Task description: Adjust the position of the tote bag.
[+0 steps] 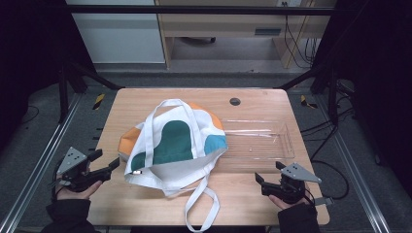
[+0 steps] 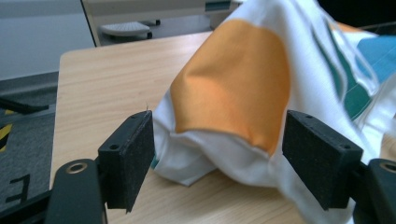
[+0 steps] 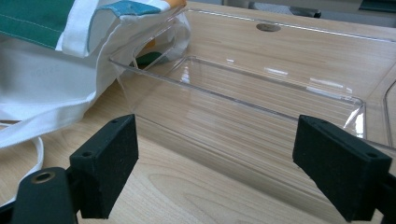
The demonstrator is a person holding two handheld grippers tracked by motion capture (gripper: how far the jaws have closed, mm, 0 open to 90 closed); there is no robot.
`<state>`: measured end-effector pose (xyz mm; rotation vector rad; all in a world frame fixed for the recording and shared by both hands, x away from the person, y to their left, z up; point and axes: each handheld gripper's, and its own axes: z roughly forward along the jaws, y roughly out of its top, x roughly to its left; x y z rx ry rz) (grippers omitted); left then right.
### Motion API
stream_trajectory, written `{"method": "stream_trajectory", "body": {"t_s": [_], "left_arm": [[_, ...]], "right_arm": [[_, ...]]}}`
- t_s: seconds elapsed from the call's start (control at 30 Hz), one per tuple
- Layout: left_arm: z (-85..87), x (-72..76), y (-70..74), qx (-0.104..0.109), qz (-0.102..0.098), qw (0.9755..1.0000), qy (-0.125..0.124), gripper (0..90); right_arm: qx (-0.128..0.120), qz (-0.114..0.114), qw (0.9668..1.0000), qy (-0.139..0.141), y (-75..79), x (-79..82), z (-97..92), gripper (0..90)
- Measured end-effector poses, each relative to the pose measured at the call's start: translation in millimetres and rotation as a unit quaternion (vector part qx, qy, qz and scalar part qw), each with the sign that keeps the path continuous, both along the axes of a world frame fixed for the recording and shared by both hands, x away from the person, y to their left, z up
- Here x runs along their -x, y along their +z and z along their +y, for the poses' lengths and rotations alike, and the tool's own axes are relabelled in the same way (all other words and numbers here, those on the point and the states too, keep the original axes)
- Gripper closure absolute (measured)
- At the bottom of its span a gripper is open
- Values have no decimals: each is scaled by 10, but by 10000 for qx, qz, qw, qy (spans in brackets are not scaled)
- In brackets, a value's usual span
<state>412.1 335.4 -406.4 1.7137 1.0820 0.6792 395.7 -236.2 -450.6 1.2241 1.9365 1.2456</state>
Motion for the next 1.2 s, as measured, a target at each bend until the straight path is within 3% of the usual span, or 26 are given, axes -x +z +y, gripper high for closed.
{"method": "stream_trajectory", "body": {"t_s": [0.2, 0.57, 0.87, 1.2], "left_arm": [[-96, 60, 124, 112, -164, 9997, -125, 253], [-300, 86, 217, 126, -170, 9990, -403, 322], [-484, 91, 269, 37, -194, 9981, -590, 362], [-590, 60, 215, -179, -71, 9985, -516, 408]], "right_arm": [[30, 31, 10000, 49, 9, 3, 19, 175], [54, 70, 9998, 176, 14, -7, 49, 211], [32, 27, 9995, 324, 46, 9, 98, 274], [18, 67, 9990, 448, 68, 17, 148, 331]]}}
